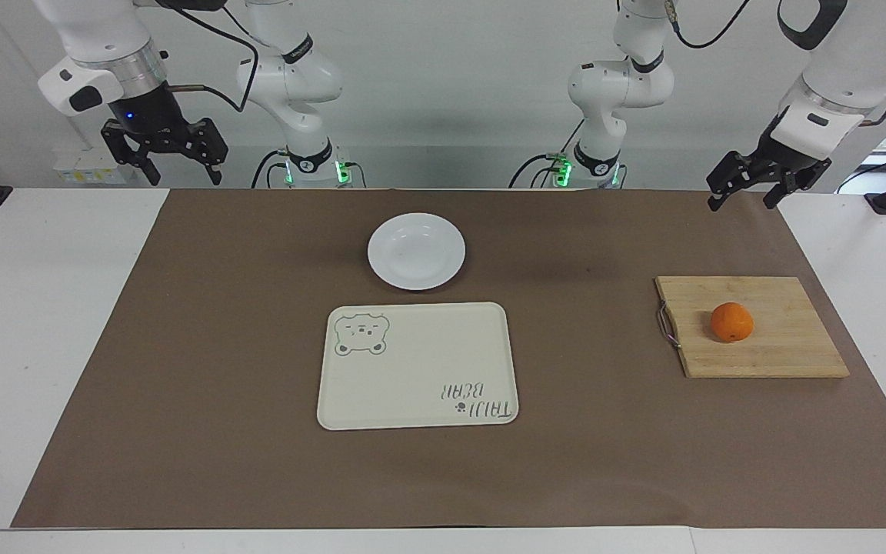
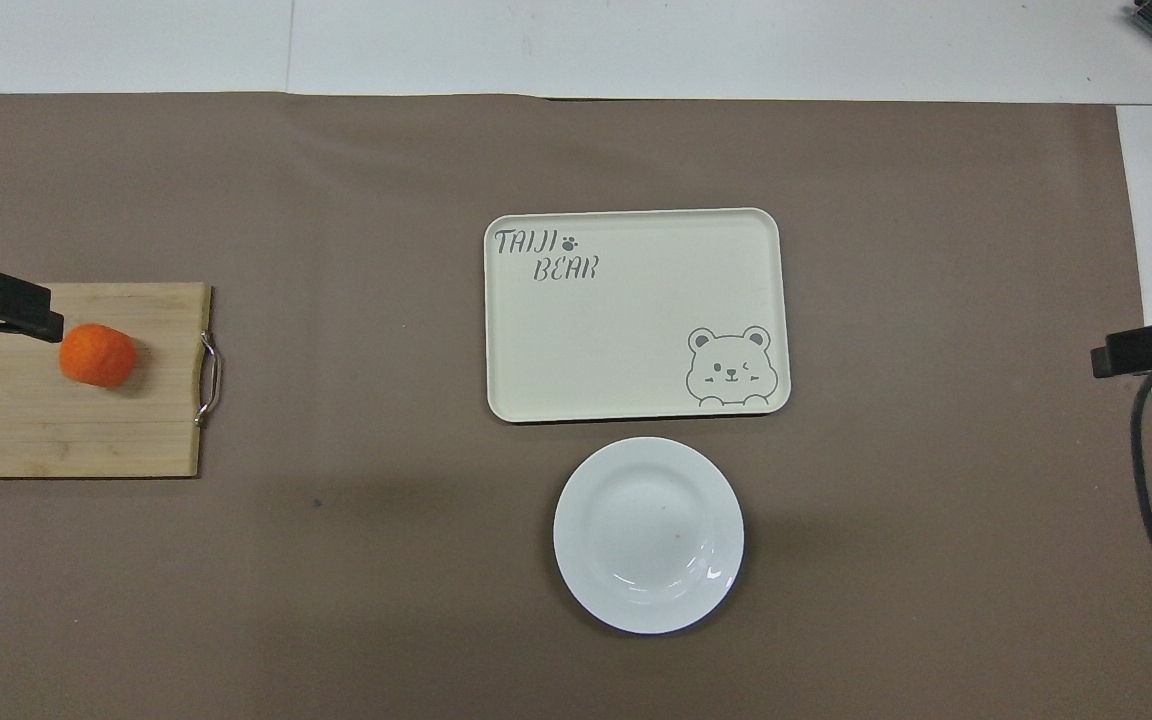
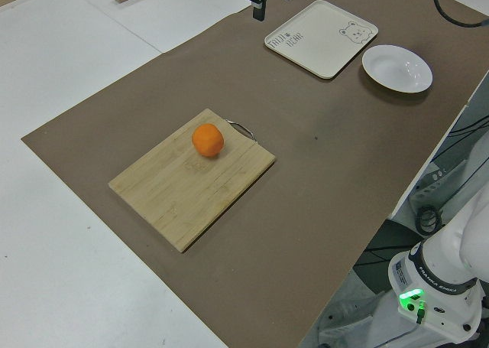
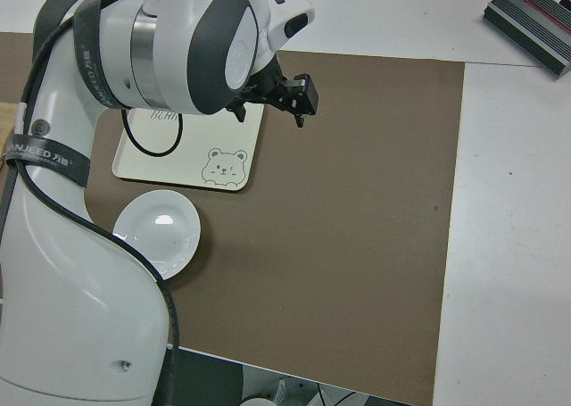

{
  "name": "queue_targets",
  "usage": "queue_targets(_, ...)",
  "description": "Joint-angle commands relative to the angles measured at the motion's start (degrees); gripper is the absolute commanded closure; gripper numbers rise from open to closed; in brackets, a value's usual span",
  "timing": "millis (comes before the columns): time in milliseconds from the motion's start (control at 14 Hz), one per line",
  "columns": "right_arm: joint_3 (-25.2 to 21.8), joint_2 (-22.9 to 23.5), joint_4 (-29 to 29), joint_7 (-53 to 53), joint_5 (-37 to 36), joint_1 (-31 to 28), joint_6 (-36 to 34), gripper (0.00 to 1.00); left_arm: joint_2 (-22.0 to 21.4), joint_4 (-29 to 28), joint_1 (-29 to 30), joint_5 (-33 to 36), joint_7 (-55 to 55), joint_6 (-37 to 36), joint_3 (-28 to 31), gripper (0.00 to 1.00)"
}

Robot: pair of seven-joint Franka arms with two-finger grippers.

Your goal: Place orange and plate with both arms

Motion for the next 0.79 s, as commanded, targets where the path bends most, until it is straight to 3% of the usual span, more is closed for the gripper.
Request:
queue_targets(0, 0.14, -0.78, -0.31, -1.05, -0.34, -0.20, -0.54, 0.00, -0.72, -0.33, 0.64, 0.17, 0.74, 0.57, -0.41, 0.00)
queue_targets(714, 0.14, -0.78, -0.31, -1.05, -0.34, -0.20, -0.54, 0.00, -1.07, -5.77, 6.86, 0.09, 10.47, 5.57, -0.41, 0.00)
